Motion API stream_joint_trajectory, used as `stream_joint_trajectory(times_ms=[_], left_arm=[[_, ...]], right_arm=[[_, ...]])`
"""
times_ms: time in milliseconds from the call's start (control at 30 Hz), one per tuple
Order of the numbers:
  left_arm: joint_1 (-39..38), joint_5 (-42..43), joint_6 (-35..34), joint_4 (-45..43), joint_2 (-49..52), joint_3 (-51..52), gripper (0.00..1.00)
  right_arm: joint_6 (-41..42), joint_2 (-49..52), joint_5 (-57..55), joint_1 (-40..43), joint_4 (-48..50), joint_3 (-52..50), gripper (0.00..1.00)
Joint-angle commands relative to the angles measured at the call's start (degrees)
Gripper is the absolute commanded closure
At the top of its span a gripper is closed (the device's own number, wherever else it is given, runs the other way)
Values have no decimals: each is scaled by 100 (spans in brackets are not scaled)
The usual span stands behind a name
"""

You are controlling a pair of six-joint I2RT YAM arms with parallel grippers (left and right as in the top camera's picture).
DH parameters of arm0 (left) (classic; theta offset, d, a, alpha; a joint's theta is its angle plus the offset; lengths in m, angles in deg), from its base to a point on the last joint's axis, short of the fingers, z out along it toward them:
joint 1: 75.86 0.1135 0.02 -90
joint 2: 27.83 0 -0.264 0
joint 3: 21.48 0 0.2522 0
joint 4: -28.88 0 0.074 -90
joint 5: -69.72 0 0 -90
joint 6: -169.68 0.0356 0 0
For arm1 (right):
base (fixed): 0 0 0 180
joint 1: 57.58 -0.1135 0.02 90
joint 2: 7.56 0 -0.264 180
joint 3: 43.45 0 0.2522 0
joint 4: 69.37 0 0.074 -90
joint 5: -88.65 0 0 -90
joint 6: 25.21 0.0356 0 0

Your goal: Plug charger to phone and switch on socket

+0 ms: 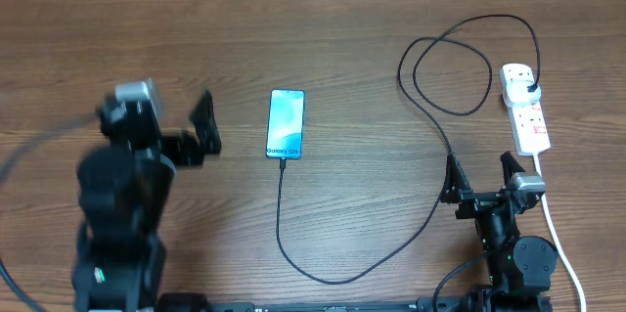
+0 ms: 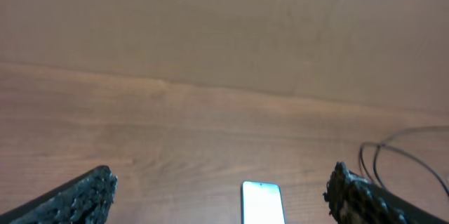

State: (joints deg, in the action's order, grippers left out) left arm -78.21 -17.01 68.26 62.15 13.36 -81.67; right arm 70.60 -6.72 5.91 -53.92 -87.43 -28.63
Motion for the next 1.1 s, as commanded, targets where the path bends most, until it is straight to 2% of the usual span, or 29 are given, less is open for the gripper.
stream_joint_trajectory(times_ms=[0, 167, 400, 633, 1067], left_arm=[[24, 125, 387, -533, -960, 1049, 0], [24, 116, 706, -1416, -2022, 2361, 0], [24, 57, 922, -2000, -2970, 3552, 1], [24, 61, 1276, -2264, -3467, 4186, 0], [17, 61, 1556, -2044, -4107, 4618, 0]], right_arm=[[15, -68, -35, -28, 33, -61, 0], [15, -68, -35, -28, 33, -61, 0], [15, -68, -35, -28, 33, -61, 0], [15, -68, -35, -28, 33, -61, 0], [15, -68, -35, -28, 33, -61, 0]])
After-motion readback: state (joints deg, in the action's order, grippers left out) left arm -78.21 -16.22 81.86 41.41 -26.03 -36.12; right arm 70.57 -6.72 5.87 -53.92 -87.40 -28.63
